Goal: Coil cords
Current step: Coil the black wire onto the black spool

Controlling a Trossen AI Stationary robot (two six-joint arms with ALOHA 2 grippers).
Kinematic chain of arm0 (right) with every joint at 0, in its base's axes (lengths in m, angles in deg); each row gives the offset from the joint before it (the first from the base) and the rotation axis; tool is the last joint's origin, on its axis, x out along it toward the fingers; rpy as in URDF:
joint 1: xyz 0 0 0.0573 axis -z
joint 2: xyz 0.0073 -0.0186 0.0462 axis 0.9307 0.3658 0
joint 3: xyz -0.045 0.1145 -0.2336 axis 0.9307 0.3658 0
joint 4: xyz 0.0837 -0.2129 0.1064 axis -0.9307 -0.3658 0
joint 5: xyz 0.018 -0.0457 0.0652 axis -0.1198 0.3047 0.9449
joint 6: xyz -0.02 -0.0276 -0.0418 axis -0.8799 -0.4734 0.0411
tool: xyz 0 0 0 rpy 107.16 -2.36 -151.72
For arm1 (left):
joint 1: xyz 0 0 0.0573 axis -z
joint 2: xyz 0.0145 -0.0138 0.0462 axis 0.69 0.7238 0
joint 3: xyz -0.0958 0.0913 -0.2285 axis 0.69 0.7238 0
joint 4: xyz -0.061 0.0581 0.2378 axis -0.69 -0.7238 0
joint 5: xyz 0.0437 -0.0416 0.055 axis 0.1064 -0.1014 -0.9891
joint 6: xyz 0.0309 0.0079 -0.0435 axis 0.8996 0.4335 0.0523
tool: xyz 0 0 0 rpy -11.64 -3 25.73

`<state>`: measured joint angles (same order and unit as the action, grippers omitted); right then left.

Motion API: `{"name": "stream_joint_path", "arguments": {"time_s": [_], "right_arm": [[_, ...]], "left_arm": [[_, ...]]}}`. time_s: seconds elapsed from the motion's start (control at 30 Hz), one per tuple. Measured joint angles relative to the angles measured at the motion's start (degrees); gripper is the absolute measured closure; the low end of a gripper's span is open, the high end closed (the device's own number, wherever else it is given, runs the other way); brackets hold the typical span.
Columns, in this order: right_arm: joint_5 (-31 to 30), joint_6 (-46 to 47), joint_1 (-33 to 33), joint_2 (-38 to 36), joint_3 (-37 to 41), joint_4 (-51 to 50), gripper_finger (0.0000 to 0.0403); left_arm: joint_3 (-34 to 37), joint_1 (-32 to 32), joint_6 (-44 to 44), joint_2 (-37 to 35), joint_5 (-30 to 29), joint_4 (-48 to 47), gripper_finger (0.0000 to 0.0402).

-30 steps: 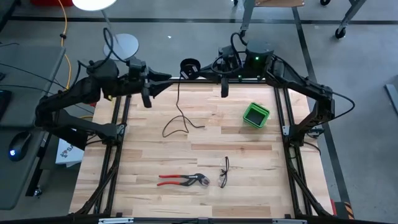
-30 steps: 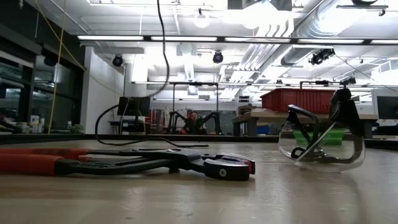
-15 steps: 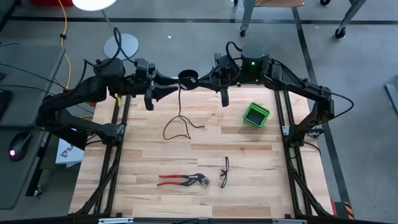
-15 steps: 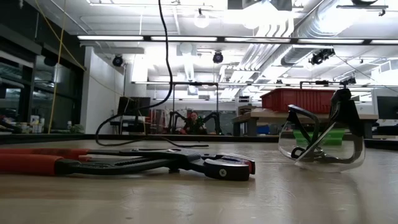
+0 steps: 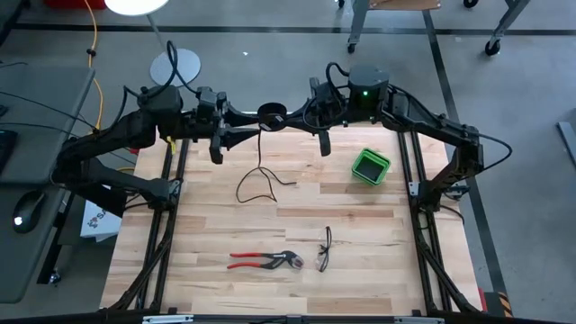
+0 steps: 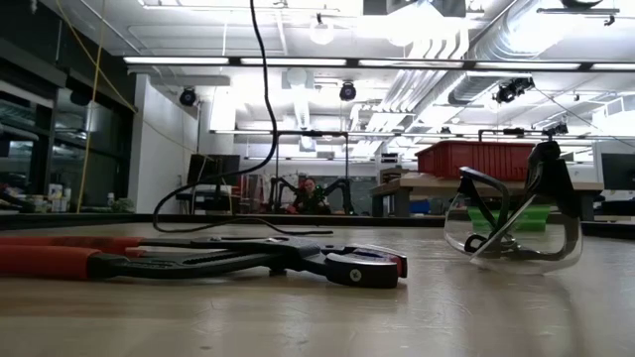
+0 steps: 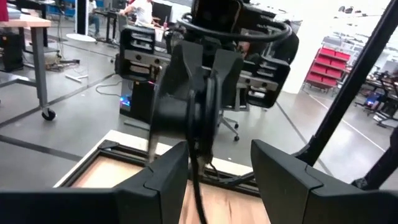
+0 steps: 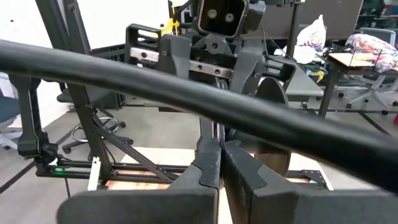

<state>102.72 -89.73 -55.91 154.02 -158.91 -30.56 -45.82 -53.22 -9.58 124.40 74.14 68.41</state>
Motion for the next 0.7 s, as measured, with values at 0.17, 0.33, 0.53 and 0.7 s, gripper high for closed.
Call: {"name": "stream_joint_path", "arguments": {"time_s": [0.17, 0.33, 0.53, 0.7], "right_arm": [[0.0, 0.0, 0.1, 0.0, 0.0, 0.0, 0.0403], [0.0, 0.0, 0.1, 0.0, 0.0, -0.1, 0.0403], [0.0, 0.0, 0.1, 0.0, -0.1, -0.3, 0.0403], [-0.1, 0.0, 0.1, 0.0, -0.1, -0.3, 0.0403]], "left_arm": [[0.0, 0.8, 1.0, 0.8, 0.3, 0.5, 0.0232], [0.0, 0.8, 1.4, 2.4, 0.2, 2.1, 0.0232], [0.0, 0.8, 1.4, 2.2, 0.1, 3.2, 0.0232], [0.0, 0.6, 1.5, 2.4, -1.6, 3.8, 0.0237]]}}
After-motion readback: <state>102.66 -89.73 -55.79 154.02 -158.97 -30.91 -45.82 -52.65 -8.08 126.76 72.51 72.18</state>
